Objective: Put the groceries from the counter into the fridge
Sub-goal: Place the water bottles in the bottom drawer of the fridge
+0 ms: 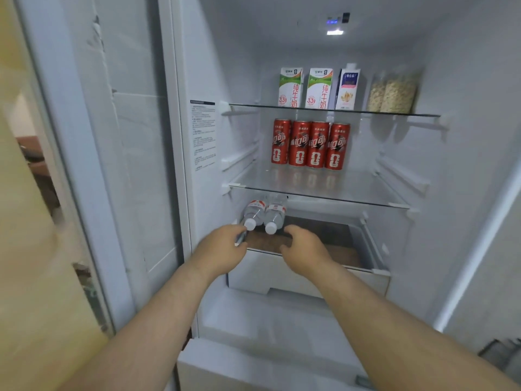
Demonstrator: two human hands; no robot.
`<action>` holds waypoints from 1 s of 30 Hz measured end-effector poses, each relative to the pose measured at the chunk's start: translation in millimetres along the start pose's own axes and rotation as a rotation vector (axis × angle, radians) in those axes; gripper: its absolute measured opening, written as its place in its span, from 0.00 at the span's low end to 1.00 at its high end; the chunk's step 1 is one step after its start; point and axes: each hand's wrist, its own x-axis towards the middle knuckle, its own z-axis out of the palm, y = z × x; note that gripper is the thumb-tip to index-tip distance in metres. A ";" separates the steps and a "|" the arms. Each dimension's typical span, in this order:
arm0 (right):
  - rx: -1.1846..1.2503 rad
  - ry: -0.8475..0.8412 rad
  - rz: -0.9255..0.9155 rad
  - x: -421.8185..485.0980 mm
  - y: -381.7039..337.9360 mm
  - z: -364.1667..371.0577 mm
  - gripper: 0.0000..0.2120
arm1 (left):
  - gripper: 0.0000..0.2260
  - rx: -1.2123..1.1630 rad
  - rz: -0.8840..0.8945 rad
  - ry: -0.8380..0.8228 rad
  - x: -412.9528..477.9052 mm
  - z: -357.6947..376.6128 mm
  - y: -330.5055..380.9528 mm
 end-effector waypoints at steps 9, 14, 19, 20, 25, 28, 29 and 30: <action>-0.066 0.068 -0.026 -61.9 -14.9 -29.0 0.22 | 0.18 0.017 0.052 -0.083 -35.7 -9.9 4.6; -0.154 0.048 0.006 -99.9 -17.7 -40.6 0.23 | 0.19 -0.005 0.179 -0.114 -49.4 -20.8 16.5; -0.151 0.085 0.078 -144.5 -12.9 -48.5 0.24 | 0.20 0.005 0.301 -0.132 -69.2 -18.6 33.7; -0.150 0.082 0.095 -154.5 -12.3 -49.7 0.24 | 0.20 0.004 0.318 -0.142 -73.9 -17.3 38.0; -0.163 0.120 0.168 -203.2 -10.9 -60.6 0.24 | 0.19 -0.010 0.417 -0.193 -97.4 -9.5 63.6; -0.180 0.153 0.210 -233.5 -8.5 -70.8 0.24 | 0.20 -0.001 0.473 -0.215 -110.4 -4.5 78.8; -0.188 0.164 0.221 -243.8 -7.8 -74.3 0.24 | 0.20 -0.001 0.494 -0.218 -115.1 -3.0 84.9; -0.195 0.173 0.231 -253.6 -8.0 -77.7 0.24 | 0.20 -0.001 0.515 -0.223 -120.3 -2.3 90.8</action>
